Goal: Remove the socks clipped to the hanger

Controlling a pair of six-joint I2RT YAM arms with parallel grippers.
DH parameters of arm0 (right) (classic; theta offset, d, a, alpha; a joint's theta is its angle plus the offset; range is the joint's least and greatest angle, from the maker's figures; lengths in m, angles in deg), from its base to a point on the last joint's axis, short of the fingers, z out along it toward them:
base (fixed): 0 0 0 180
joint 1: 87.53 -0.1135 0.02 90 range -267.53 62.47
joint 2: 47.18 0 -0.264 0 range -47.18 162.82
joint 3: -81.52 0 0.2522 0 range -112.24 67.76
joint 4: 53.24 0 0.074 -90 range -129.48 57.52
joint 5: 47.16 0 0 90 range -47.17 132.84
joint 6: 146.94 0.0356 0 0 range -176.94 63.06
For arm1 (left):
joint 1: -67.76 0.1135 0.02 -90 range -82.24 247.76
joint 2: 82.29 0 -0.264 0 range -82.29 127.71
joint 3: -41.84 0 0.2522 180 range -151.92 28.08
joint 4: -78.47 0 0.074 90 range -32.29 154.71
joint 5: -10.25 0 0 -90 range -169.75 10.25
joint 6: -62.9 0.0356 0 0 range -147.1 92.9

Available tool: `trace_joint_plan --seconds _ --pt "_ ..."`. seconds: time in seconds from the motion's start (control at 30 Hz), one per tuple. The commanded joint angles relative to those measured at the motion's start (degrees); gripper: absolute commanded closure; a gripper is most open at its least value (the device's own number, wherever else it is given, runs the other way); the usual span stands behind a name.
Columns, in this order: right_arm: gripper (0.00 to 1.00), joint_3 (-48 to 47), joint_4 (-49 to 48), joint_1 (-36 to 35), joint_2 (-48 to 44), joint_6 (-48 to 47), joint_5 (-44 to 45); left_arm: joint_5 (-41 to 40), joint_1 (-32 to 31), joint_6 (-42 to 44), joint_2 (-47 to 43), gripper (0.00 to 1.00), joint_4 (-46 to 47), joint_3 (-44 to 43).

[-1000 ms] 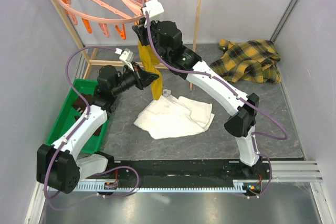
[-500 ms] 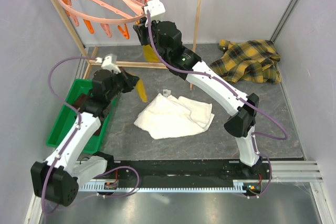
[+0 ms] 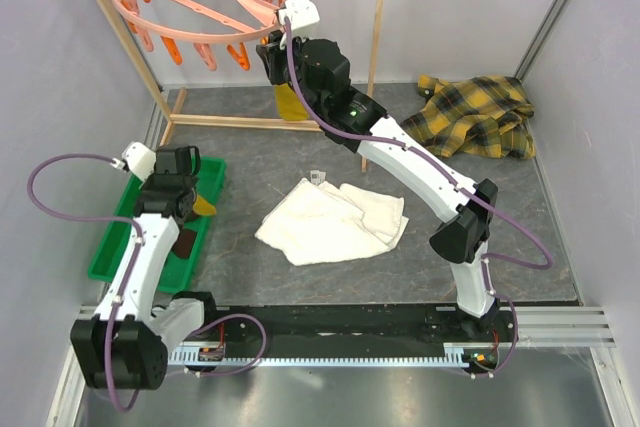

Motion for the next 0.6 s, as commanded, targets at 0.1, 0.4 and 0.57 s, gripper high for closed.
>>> trace_joint_plan --seconds 0.1,0.4,0.57 --pt "0.81 -1.35 -1.17 -0.34 -2.71 -0.10 -1.58 -14.54 3.41 -21.69 12.94 0.50 -23.61 -10.27" --pt "0.79 -1.00 -1.34 -0.34 -2.80 2.18 -2.73 -20.13 3.50 -29.48 17.69 0.32 -38.52 -25.33" --pt "0.75 -0.83 -1.35 -0.34 -2.62 2.98 -3.08 -13.54 2.54 -14.59 16.93 0.35 -30.48 -25.79"
